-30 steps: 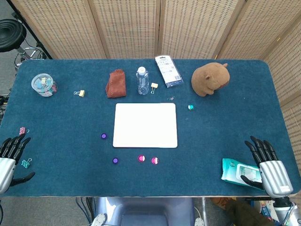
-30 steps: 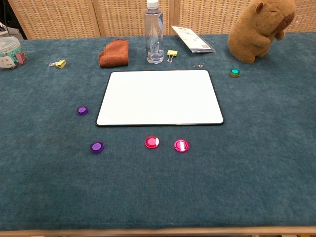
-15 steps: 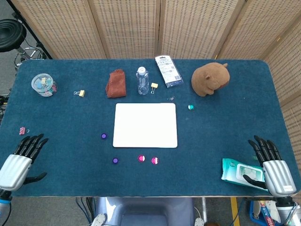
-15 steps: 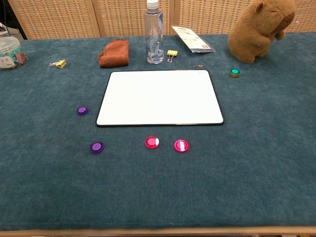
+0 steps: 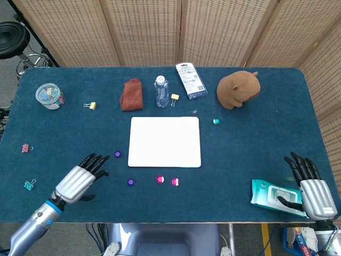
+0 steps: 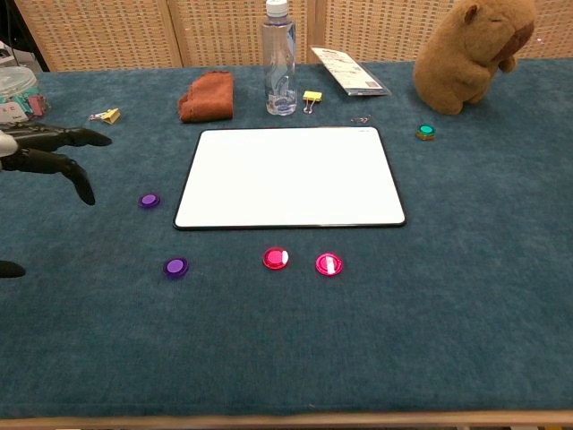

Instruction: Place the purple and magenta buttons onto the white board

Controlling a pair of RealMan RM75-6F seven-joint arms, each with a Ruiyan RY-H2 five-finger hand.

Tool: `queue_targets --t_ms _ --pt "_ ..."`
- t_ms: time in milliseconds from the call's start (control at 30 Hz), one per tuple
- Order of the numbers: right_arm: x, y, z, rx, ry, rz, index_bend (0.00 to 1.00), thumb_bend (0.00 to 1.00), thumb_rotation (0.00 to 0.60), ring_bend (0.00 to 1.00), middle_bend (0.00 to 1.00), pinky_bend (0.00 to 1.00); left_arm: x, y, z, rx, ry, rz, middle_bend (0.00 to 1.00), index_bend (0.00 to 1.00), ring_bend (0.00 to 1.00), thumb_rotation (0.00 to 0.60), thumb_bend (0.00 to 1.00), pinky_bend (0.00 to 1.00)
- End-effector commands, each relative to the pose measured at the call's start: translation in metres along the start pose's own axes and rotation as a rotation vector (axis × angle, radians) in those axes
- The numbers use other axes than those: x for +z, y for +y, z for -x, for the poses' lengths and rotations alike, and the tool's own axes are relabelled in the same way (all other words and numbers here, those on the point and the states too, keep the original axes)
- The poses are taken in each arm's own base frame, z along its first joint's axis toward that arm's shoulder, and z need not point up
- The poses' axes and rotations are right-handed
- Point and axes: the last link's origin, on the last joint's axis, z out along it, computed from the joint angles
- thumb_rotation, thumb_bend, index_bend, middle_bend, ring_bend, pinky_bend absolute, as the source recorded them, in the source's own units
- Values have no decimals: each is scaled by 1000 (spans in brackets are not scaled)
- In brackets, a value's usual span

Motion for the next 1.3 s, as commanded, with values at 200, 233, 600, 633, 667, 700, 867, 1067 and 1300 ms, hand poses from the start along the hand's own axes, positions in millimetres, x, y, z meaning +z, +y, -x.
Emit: queue_targets --t_ms 200,233,600,633,667,700,867,1067,1300 --pt "2 2 1 4 -10 9 0 0 600 0 0 0 43 35 7 4 -61 23 0 360 0 600 229 0" --pt "2 3 1 4 -12 10 0 0 600 0 0 0 45 37 8 4 -64 20 0 361 0 600 231 0" --pt "4 6 2 9 -23 27 0 0 600 0 0 0 67 53 24 21 -97 -7 0 402 0 600 267 0" --pt "4 6 2 10 -24 27 0 0 600 0 0 0 68 54 25 21 -99 -7 0 405 0 600 267 0" --pt "4 6 3 11 -25 28 0 0 600 0 0 0 70 55 26 22 -100 -9 0 408 0 600 268 0" --pt "4 6 2 11 -25 28 0 0 600 0 0 0 71 56 27 23 -100 -10 0 411 0 600 269 0" --pt "5 8 1 16 -24 36 0 0 600 0 0 0 77 57 35 40 -90 -41 0 422 0 600 276 0" --pt "4 8 1 17 -30 37 0 0 600 0 0 0 81 58 37 33 -91 -53 0 423 0 600 288 0" --pt "5 9 0 18 -32 45 0 0 600 0 0 0 86 60 41 24 -107 -46 0 423 0 600 288 0"
